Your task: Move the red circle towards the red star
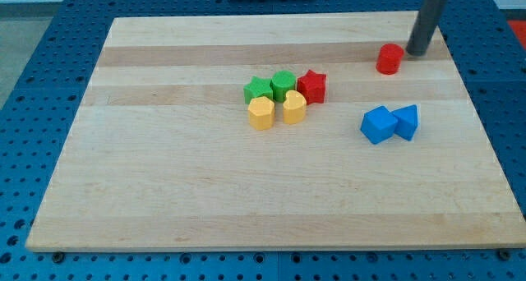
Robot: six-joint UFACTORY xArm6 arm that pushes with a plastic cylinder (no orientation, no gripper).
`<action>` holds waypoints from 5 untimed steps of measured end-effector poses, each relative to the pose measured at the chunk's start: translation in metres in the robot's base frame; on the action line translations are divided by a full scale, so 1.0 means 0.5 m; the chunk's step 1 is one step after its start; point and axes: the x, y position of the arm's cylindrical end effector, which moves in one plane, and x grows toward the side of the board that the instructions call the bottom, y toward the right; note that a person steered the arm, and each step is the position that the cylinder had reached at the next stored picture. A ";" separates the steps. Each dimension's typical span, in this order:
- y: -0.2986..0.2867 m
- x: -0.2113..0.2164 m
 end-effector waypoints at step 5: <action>-0.086 0.121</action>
